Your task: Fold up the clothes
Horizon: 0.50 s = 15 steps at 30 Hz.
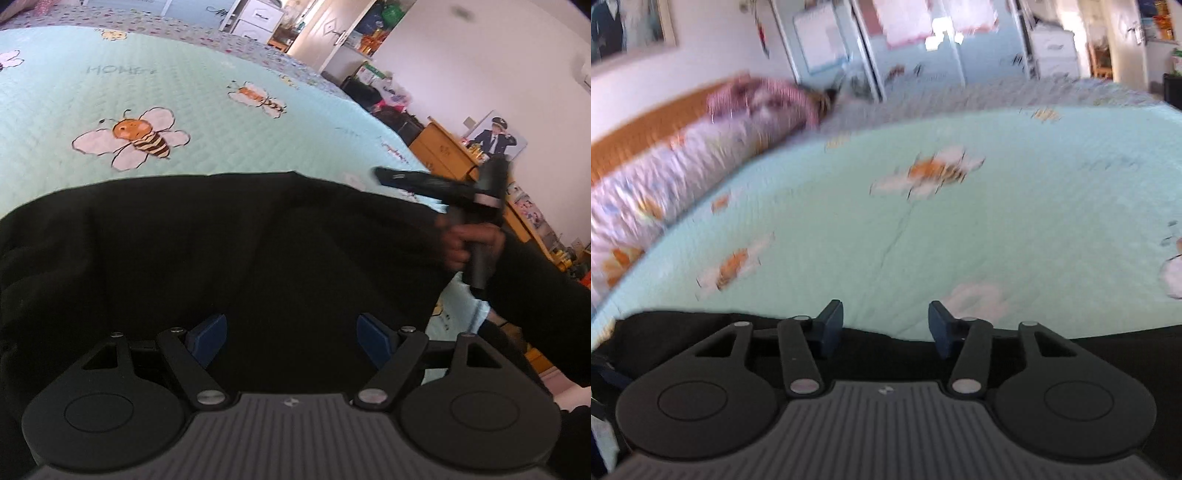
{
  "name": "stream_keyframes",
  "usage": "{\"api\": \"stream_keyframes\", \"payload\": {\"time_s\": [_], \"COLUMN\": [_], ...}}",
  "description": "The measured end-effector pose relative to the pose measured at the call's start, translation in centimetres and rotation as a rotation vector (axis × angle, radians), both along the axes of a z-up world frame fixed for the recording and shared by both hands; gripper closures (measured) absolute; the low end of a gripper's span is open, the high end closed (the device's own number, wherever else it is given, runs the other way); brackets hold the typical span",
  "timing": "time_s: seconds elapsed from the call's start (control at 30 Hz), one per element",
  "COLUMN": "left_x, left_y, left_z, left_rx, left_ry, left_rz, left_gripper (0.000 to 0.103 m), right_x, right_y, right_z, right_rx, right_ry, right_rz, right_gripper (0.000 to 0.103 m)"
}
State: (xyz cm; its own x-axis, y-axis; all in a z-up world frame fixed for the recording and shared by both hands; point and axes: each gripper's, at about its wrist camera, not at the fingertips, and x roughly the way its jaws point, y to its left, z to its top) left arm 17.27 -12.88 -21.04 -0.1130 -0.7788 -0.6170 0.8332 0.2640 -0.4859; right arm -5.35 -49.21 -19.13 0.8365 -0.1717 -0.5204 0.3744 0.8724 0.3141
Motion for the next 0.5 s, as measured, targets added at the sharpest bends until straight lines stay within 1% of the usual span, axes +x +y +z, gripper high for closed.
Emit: {"api": "stream_keyframes", "payload": {"time_s": [0.07,0.17,0.27,0.33,0.37,0.4,0.5], "left_x": [-0.4,-1.3,-2.3,-2.8,-3.1,-3.4,-4.6], "left_y": [-0.3,-1.1,-1.0,-0.4,0.1,0.5,1.7], "left_z": [0.4,1.2,1.4,1.4,1.6,1.8,2.5], "left_rx": [-0.009,-0.025,-0.014,-0.015,-0.027,-0.041,-0.091], "left_ry": [0.005,0.001,-0.009,-0.014,-0.011,-0.01,-0.009], "left_rz": [0.0,-0.001,0.024,0.045,0.055,0.063,0.11], "left_gripper": [0.023,0.022,0.023,0.023,0.023,0.023,0.022], "right_x": [-1.2,-2.1,-3.2,-4.9,-6.2,-7.7,-12.5], "right_y": [0.8,4.1,8.9,10.4,10.5,10.1,8.7], "right_z": [0.1,-0.1,0.3,0.3,0.2,0.1,-1.6], "right_rx": [0.07,0.129,0.037,0.034,0.083,0.16,0.454], "right_ry": [-0.027,-0.032,0.021,0.043,0.032,0.008,-0.082], "right_rz": [0.028,0.128,0.214,0.176,0.145,0.112,-0.039], "right_gripper": [0.045,0.045,0.044,0.044,0.044,0.043,0.042]}}
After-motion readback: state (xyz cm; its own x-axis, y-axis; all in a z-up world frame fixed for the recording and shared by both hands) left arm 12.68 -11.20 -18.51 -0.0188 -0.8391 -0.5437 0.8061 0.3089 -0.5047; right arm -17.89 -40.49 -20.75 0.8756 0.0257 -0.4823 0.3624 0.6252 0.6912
